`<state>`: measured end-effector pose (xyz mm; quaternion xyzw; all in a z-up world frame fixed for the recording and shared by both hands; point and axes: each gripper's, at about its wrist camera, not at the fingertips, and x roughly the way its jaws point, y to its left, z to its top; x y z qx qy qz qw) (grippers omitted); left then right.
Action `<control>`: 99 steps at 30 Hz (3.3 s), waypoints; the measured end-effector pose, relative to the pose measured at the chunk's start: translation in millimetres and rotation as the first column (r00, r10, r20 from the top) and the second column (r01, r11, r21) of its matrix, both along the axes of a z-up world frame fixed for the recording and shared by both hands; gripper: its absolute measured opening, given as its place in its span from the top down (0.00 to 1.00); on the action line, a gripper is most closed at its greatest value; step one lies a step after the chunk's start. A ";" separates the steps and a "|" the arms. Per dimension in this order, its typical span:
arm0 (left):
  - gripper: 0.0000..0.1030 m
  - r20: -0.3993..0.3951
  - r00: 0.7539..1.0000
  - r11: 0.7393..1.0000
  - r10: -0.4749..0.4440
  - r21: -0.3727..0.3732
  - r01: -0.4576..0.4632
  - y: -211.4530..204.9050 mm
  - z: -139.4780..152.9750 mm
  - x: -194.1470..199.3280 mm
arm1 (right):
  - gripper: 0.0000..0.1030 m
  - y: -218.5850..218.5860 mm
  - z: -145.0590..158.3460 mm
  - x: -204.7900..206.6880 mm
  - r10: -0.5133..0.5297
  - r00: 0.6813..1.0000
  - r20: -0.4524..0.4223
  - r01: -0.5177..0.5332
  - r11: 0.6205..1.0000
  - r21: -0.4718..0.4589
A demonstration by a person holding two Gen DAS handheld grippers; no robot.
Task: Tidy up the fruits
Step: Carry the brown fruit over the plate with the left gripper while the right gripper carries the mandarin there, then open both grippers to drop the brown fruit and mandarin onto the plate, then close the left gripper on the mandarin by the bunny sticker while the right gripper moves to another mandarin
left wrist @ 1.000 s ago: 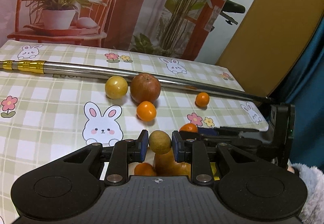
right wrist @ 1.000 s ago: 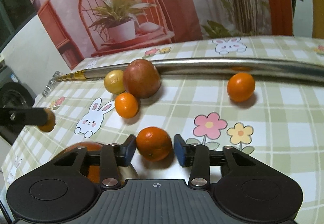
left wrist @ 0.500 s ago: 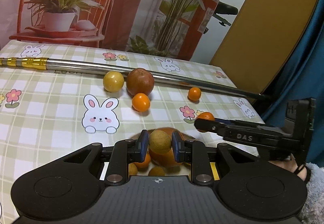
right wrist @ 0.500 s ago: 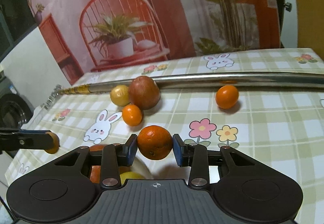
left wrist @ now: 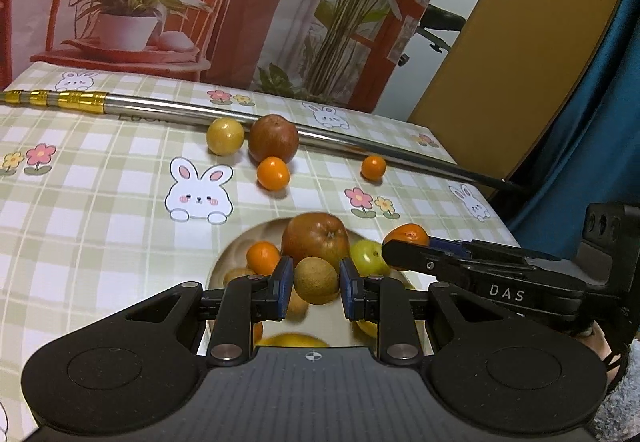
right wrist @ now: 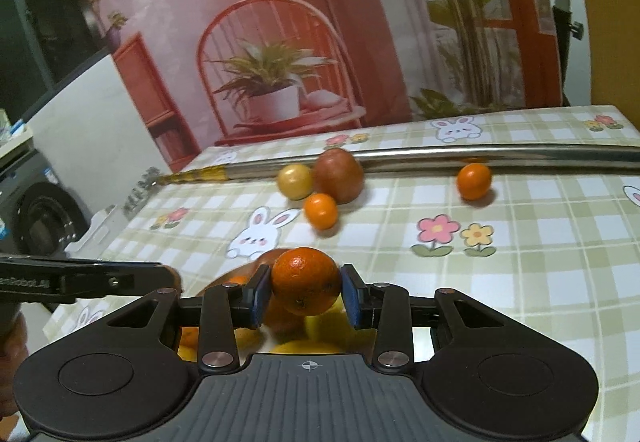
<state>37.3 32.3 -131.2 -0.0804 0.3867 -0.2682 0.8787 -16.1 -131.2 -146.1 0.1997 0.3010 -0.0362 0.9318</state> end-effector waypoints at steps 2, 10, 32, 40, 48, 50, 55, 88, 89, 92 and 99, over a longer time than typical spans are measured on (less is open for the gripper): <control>0.74 0.003 1.000 1.000 0.001 0.001 -0.001 1.2 0.2 -3.9 | 0.67 7.9 2.3 -3.7 0.011 1.000 -0.003 -0.011 1.000 -0.010; 0.74 0.023 1.000 1.000 0.017 -0.003 -0.017 8.6 3.7 -17.6 | 0.67 33.9 7.9 -19.4 0.055 0.998 -0.016 -0.056 0.998 -0.020; 0.74 0.009 0.999 0.998 0.053 -0.013 -0.053 19.8 0.3 -24.1 | 0.67 82.4 -15.6 -23.2 0.181 0.964 -0.193 -0.198 0.977 -0.074; 0.74 0.003 0.998 0.998 0.062 -0.010 -0.062 20.6 -1.0 -22.5 | 0.66 85.9 -22.4 -21.3 0.215 0.954 -0.210 -0.230 0.972 -0.048; 0.74 -0.003 0.998 0.998 0.069 -0.001 -0.069 20.4 -2.8 -20.6 | 0.63 88.3 -26.3 -19.2 0.245 0.945 -0.217 -0.255 0.967 -0.018; 0.74 -0.001 0.997 0.997 0.071 0.001 -0.071 20.3 -2.2 -20.3 | 0.63 87.8 -26.2 -19.4 0.243 0.946 -0.216 -0.253 0.967 -0.018; 0.74 -0.002 0.997 0.997 0.082 -0.002 -0.082 24.4 1.2 -11.3 | 0.63 80.4 -15.2 -22.8 0.225 0.961 -0.161 -0.234 0.972 -0.037; 0.74 -0.051 0.966 0.963 -0.255 0.074 0.258 -73.0 -17.5 0.1 | 0.62 -21.4 12.4 -45.8 -0.115 0.993 -0.016 0.113 0.989 -0.098; 0.74 -0.062 0.960 0.958 -0.274 0.075 0.278 -76.5 -20.3 -1.6 | 0.62 -22.3 12.4 -46.9 -0.118 0.993 -0.015 0.116 0.988 -0.099; 0.74 -0.082 0.950 0.948 -0.300 0.081 0.307 -81.3 -25.2 -5.9 | 0.62 -25.2 11.6 -49.1 -0.131 0.991 -0.014 0.129 0.987 -0.098; 0.74 -0.091 0.952 0.950 -0.294 0.078 0.301 -79.5 -27.0 -5.9 | 0.62 -26.2 9.4 -50.4 -0.133 0.991 -0.014 0.132 0.987 -0.089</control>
